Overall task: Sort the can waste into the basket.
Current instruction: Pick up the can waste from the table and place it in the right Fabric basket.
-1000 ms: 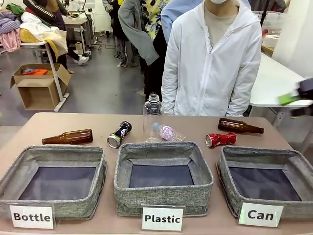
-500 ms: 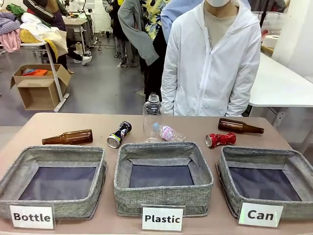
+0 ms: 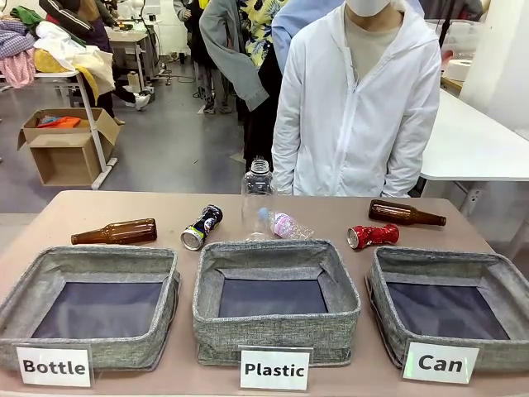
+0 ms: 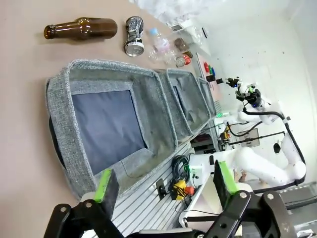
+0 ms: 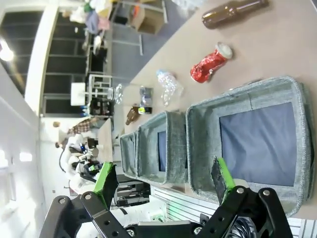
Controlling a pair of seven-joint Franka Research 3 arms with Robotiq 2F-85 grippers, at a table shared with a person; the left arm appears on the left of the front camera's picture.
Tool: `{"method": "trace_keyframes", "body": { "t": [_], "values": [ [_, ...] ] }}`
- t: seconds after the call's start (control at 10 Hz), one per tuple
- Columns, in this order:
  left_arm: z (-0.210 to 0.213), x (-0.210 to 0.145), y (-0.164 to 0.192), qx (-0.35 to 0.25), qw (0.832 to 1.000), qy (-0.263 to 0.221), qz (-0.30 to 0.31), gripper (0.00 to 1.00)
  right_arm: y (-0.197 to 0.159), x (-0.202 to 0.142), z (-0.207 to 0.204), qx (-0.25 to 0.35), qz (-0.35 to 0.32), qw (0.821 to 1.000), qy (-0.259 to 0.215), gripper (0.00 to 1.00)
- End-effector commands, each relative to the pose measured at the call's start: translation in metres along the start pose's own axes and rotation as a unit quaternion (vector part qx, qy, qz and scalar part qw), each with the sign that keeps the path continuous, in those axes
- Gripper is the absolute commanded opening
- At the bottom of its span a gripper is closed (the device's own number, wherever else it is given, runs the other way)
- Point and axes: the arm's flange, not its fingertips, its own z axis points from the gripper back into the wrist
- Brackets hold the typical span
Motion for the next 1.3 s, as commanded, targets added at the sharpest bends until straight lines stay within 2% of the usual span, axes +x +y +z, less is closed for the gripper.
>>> {"method": "trace_keyframes", "body": {
  "t": [0.0, 0.4, 0.5, 0.6, 0.7, 0.8, 0.9, 1.0, 1.1, 1.2],
  "values": [
    [0.002, 0.000, -0.001, -0.006, 1.000, -0.005, -0.014, 1.00, -0.004, 0.002, 0.005, 0.012, 0.012, 1.000, -0.007, 1.00],
    [0.002, -0.002, -0.004, 0.006, 1.000, 0.003, -0.002, 1.00, -0.004, 0.002, 0.005, 0.012, 0.012, 1.000, -0.007, 1.00],
    [-0.018, -0.005, -0.039, 0.055, 0.997, 0.024, -0.042, 1.00, -0.004, 0.002, 0.005, 0.012, 0.012, 1.000, -0.007, 1.00],
    [-0.049, 0.007, -0.071, 0.087, 0.987, 0.091, -0.098, 1.00, -0.004, 0.002, 0.005, 0.012, 0.012, 1.000, -0.007, 1.00],
    [-0.089, 0.024, -0.097, 0.131, 0.972, 0.143, -0.130, 1.00, -0.004, 0.002, 0.005, 0.012, 0.012, 1.000, -0.007, 1.00],
    [-0.132, 0.037, -0.121, 0.174, 0.953, 0.191, -0.162, 1.00, -0.004, 0.002, 0.005, 0.012, 0.012, 1.000, -0.007, 1.00],
    [-0.177, 0.048, -0.146, 0.213, 0.935, 0.212, -0.188, 1.00, -0.004, 0.002, 0.005, 0.012, 0.012, 1.000, -0.007, 1.00],
    [-0.220, 0.060, -0.168, 0.230, 0.914, 0.256, -0.214, 1.00, -0.004, 0.002, 0.005, 0.012, 0.012, 1.000, -0.007, 1.00],
    [-0.254, 0.066, -0.182, 0.255, 0.898, 0.270, -0.236, 1.00, -0.004, 0.002, 0.005, 0.012, 0.012, 1.000, -0.007, 1.00],
    [-0.281, 0.072, -0.188, 0.301, 0.886, 0.253, -0.246, 1.00, -0.004, 0.002, 0.005, 0.012, 0.012, 1.000, -0.007, 1.00]
  ]
}}
